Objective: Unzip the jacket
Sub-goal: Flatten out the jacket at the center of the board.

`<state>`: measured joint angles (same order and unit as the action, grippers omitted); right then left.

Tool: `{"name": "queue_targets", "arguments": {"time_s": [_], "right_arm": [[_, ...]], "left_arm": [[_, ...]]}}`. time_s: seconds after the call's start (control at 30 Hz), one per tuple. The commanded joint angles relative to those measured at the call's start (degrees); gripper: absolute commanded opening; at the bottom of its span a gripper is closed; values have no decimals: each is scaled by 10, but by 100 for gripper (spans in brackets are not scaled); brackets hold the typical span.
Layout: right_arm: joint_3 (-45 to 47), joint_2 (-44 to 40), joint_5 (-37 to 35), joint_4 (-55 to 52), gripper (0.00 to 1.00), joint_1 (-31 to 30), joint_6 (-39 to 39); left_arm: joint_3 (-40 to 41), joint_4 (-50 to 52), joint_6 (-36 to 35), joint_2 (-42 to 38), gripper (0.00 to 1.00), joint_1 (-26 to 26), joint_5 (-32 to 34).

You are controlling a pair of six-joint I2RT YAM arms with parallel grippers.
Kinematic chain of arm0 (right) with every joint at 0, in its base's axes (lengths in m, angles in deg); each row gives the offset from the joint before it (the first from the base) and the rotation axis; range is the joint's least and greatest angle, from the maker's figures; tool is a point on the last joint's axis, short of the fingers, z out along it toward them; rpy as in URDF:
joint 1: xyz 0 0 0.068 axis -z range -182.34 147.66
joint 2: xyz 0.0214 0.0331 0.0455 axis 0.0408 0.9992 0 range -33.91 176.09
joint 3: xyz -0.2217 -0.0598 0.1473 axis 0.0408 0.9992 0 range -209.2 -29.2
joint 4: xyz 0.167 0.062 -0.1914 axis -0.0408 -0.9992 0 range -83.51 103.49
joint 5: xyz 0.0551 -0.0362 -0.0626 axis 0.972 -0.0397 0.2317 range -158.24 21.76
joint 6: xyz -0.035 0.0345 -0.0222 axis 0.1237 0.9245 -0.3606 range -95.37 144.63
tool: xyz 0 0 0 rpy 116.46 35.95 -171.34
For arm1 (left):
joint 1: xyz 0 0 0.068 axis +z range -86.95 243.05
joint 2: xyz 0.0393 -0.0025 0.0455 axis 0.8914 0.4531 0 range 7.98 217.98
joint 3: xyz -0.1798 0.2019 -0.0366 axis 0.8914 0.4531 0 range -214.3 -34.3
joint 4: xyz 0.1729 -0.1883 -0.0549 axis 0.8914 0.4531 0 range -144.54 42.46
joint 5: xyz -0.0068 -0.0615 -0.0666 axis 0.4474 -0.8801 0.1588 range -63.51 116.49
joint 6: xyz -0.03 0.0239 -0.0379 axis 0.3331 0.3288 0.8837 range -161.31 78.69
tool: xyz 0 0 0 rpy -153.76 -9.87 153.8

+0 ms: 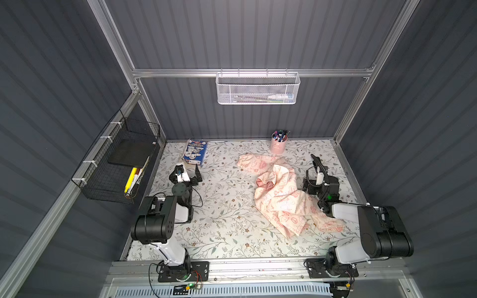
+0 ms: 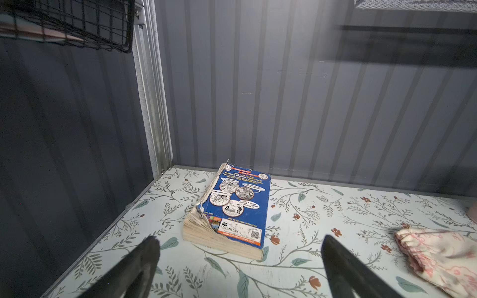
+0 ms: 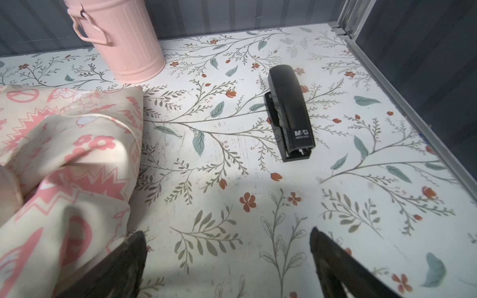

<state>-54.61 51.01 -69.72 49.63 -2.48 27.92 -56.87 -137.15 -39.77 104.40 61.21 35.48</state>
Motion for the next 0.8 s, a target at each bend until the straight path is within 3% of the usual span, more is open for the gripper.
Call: {"name": "queue_targets", "arguments": {"time_s": [0.0,0.77], "right_arm": [[-14,7,5,16,99,2,-13],[-19,-4,9,14,99,3,-15]], "left_arm": [[-11,-23,-13,10,99,-3,3],[-15,1,-19,-12,99,-5,18]]}}
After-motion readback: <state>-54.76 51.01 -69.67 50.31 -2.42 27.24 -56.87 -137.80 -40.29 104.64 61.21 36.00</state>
